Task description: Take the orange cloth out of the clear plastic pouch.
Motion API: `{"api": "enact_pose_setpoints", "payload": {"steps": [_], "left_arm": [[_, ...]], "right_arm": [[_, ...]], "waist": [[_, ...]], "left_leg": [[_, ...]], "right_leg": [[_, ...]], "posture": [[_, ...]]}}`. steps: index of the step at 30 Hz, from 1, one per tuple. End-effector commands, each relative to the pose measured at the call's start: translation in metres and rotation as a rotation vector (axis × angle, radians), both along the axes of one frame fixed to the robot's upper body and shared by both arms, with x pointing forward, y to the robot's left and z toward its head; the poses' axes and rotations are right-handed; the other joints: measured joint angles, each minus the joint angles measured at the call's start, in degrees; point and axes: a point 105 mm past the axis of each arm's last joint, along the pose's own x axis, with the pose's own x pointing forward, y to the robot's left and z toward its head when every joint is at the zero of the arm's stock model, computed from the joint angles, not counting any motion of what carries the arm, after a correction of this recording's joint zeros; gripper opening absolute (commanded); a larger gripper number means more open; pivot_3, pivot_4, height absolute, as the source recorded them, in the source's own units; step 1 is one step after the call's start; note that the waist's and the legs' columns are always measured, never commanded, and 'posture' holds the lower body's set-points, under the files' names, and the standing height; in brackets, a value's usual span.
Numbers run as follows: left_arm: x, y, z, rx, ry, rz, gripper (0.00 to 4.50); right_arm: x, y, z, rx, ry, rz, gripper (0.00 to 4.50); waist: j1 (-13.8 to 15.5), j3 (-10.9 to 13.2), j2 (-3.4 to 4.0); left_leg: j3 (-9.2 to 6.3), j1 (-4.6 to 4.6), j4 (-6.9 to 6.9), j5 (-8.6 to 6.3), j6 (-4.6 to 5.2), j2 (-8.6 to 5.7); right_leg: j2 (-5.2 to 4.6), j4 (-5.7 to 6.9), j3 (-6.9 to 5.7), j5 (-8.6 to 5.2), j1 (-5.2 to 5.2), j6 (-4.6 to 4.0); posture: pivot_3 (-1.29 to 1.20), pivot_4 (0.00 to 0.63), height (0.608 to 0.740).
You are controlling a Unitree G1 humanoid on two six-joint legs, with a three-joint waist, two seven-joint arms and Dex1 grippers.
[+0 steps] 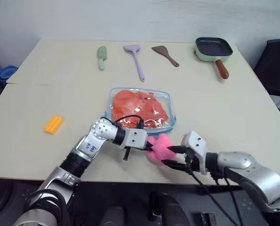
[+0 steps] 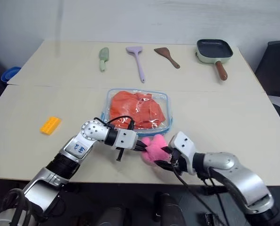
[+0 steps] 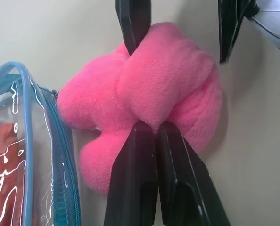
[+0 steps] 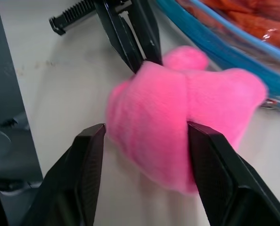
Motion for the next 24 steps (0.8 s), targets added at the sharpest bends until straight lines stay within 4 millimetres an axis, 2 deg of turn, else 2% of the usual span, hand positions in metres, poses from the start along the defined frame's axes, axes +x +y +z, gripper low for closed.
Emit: {"api": "enact_pose_setpoints", "payload": {"steps": [1, 4, 9, 17, 22, 24], "left_arm": [[0.002, 0.001, -0.003, 0.047, -0.013, 0.016, 0.00], [0.006, 0.001, -0.001, 0.046, -0.027, 0.023, 0.00], [0.007, 0.000, 0.001, 0.045, -0.038, 0.028, 0.00], [0.008, 0.002, 0.004, 0.038, -0.051, 0.042, 0.00], [0.006, 0.004, 0.003, 0.037, -0.050, 0.052, 0.00], [0.006, 0.005, 0.003, 0.037, -0.050, 0.054, 0.00]], "right_arm": [[0.020, -0.017, 0.028, -0.071, -0.159, 0.005, 2.54], [0.042, -0.024, 0.035, -0.179, -0.297, 0.037, 2.54], [0.069, -0.022, 0.030, -0.343, -0.495, 0.133, 2.54], [0.097, -0.018, 0.028, -0.394, -0.605, 0.165, 2.54], [0.100, -0.019, 0.026, -0.406, -0.619, 0.188, 1.43], [0.100, -0.020, 0.025, -0.415, -0.618, 0.204, 1.13]], "waist": [[-0.01, 0.00, 0.00], [-0.05, 0.00, 0.00], [-0.03, 0.00, 0.00], [-0.09, 0.02, 0.03], [-0.14, 0.03, 0.05], [-0.16, 0.03, 0.05]], "left_leg": [[0.00, 0.00, 0.00, 0.00, 0.00, -0.01], [-0.01, -0.01, -0.01, 0.00, 0.01, 0.00], [-0.02, -0.07, -0.02, 0.01, 0.00, -0.01], [0.00, -0.08, 0.00, 0.06, -0.02, -0.01], [-0.02, -0.08, 0.01, 0.07, -0.05, 0.00], [-0.01, -0.08, 0.01, 0.07, -0.06, 0.00]], "right_leg": [[0.00, -0.01, 0.00, 0.01, 0.00, 0.01], [0.02, -0.04, -0.02, 0.01, 0.00, 0.01], [0.01, -0.08, -0.08, 0.01, -0.01, 0.01], [-0.02, -0.02, -0.13, 0.05, -0.01, 0.07], [-0.03, 0.03, -0.16, 0.06, -0.01, 0.08], [-0.03, 0.02, -0.15, 0.06, -0.01, 0.08]], "posture": [[0.00, 0.150, 0.740], [0.00, 0.150, 0.740], [0.00, 0.150, 0.740], [0.00, 0.150, 0.740], [0.00, 0.150, 0.740], [0.00, 0.150, 0.740]]}}
